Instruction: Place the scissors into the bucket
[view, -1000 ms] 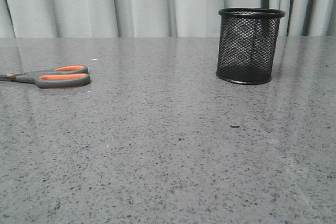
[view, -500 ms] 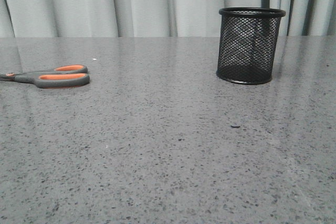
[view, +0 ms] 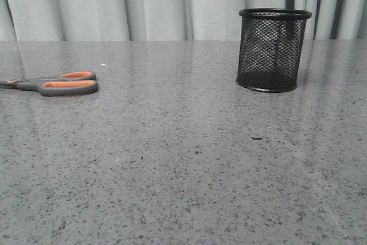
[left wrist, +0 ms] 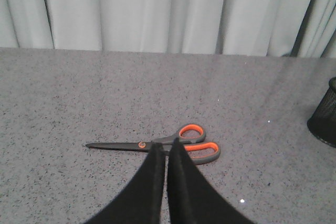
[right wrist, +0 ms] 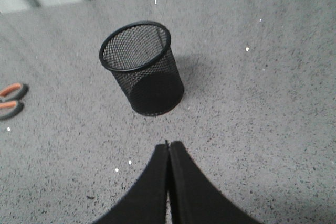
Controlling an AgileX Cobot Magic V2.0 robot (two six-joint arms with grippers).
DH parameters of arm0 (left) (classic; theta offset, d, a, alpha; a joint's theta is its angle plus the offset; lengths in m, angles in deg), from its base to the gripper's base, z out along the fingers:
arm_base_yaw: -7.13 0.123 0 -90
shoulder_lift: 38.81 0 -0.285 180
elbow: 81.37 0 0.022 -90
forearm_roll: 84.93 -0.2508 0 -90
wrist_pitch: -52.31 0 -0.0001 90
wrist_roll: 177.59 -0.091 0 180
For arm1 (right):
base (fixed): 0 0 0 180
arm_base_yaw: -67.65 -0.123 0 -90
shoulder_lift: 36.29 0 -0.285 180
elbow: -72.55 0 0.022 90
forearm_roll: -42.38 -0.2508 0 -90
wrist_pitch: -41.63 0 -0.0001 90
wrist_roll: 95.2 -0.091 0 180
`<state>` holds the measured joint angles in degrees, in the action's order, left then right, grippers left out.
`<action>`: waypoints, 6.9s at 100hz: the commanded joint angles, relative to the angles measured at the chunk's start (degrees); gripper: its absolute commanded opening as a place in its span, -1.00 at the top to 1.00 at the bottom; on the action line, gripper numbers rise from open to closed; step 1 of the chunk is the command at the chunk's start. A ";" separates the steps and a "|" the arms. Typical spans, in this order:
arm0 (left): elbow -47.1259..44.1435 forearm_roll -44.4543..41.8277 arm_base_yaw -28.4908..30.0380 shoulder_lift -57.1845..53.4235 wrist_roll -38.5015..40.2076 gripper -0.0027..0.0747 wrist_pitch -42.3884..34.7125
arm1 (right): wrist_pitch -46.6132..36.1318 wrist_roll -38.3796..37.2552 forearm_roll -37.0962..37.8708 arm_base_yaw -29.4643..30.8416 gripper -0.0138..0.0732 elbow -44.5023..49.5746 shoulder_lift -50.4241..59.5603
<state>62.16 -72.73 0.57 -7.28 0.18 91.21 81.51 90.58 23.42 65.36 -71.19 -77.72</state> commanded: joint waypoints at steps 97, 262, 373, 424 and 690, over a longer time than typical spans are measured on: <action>8.29 9.11 0.17 11.16 -8.05 0.14 2.38 | 1.04 0.77 -1.11 0.38 -0.26 -6.39 -4.81; 44.21 7.27 0.17 79.42 -74.68 -0.15 28.57 | 2.94 3.23 -1.11 0.28 -0.26 -6.39 -4.81; 53.23 5.95 -1.08 77.33 -70.03 0.98 33.52 | 4.25 3.67 -1.47 0.28 -0.26 -6.39 -4.81; 59.98 -2.94 -21.84 59.19 -55.68 0.98 33.52 | 7.53 31.47 -43.72 0.28 -0.26 -11.99 -14.42; 63.98 6.86 -0.90 52.27 -27.86 -0.39 29.74 | 19.86 9.95 -2.69 0.28 0.79 -45.49 -35.66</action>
<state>124.21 -68.32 -1.00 46.66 -28.29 124.37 102.78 100.89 19.75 65.36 -114.42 -114.13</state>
